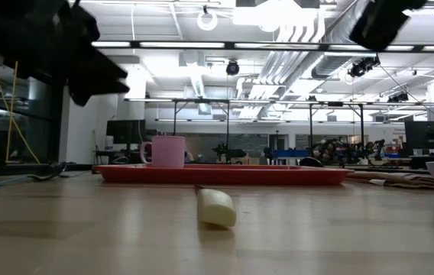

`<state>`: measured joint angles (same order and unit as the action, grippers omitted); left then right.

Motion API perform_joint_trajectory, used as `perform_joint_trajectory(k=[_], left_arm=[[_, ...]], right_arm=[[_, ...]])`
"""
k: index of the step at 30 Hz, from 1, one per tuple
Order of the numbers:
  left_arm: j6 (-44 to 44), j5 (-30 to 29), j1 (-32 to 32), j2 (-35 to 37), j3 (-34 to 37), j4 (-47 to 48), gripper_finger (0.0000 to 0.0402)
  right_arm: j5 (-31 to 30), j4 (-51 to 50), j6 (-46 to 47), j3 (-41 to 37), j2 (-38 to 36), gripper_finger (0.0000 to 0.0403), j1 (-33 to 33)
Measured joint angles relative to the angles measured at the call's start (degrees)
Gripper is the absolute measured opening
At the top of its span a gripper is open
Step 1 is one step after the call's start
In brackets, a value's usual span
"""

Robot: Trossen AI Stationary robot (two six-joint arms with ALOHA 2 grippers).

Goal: Set up tray
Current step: Put the white plate on the red tray to the bottom right of the pink mug

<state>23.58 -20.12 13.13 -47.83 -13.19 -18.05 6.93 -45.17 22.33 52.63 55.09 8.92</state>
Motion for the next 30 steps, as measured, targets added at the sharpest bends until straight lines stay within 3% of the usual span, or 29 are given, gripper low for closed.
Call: perform_joint_trajectory(k=[6, 12, 23, 30], left_arm=[[2.3, 0.9, -1.7, 0.2, 6.5, -7.5, 0.0211], [0.2, 11.6, -9.7, 0.8, 12.3, -20.8, 0.0211], [-3.7, 38.7, -30.1, 3.2, 12.0, -19.8, 0.0211], [-4.3, 41.6, -30.0, 8.3, 12.0, -16.9, 0.0211]], right_arm=[[0.0, 0.3, 4.3, -4.3, 0.0, 0.0035, 0.9], [0.0, 3.2, 5.1, -4.6, 0.0, 0.0036, 0.8], [-1.5, 5.2, 10.9, -4.6, 0.0, 0.0031, 0.9], [-4.8, 7.7, 12.2, -4.6, 0.0, 0.0029, 0.9]])
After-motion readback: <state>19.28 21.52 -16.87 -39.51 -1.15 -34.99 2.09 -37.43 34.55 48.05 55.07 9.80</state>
